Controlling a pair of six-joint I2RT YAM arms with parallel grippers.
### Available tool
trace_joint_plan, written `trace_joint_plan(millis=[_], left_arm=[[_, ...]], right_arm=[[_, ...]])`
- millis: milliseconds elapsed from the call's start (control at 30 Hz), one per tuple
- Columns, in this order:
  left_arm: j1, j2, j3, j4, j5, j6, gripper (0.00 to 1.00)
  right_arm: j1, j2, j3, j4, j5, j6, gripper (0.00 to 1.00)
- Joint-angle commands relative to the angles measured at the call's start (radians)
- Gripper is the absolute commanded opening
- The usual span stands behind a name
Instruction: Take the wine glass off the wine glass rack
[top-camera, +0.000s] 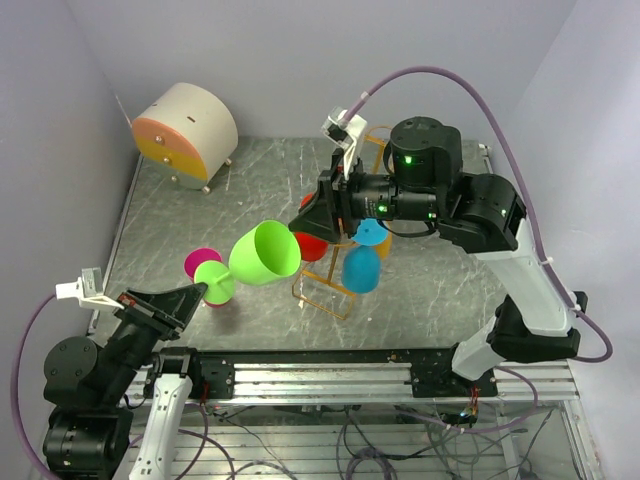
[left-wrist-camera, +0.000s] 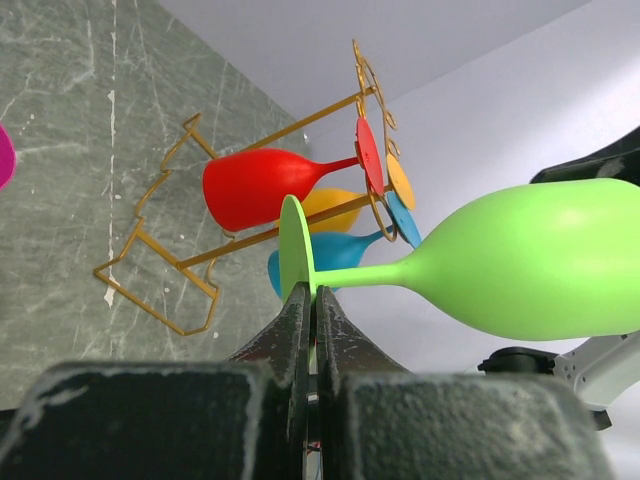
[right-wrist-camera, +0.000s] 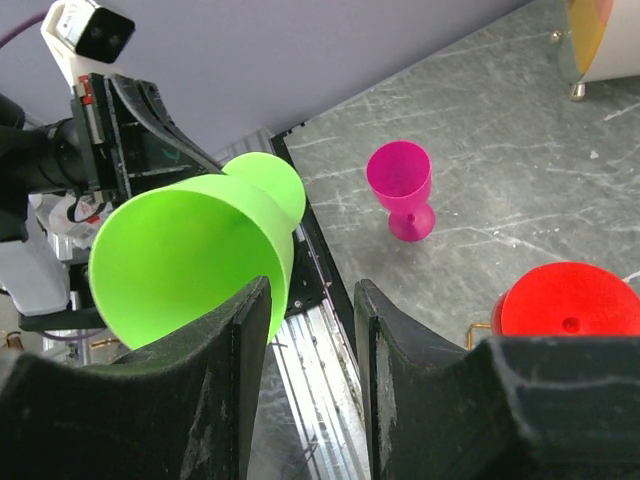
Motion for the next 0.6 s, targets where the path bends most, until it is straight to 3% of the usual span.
trace_joint_plan(millis=[0, 233, 367, 500, 567], left_arm=[[0.008, 0.006, 0.038, 0.035, 0.004, 0.007, 0.07], [0.008, 0.006, 0.035, 0.044, 0.003, 0.001, 0.07], [0.008, 0.006, 0.035, 0.041, 0.003, 0.004, 0.07], [0.008, 0.005, 0.041, 0.024, -0.009, 0.012, 0.07], [0.008, 0.009, 0.055, -0.009, -0.036, 0.025, 0.08]], right_arm=[[0.002, 0.019, -0.014, 0.021, -0.007, 0.002, 0.39], [0.016, 0.04, -0.028, 0.038, -0.028, 0.002, 0.4], [0.042, 0.06, -0.02, 0.042, -0.027, 0.001, 0.35], [0.056, 0.082, -0.012, 0.053, -0.036, 0.002, 0.08], [0.058, 0.087, -0.003, 0.056, -0.008, 0.002, 0.0]])
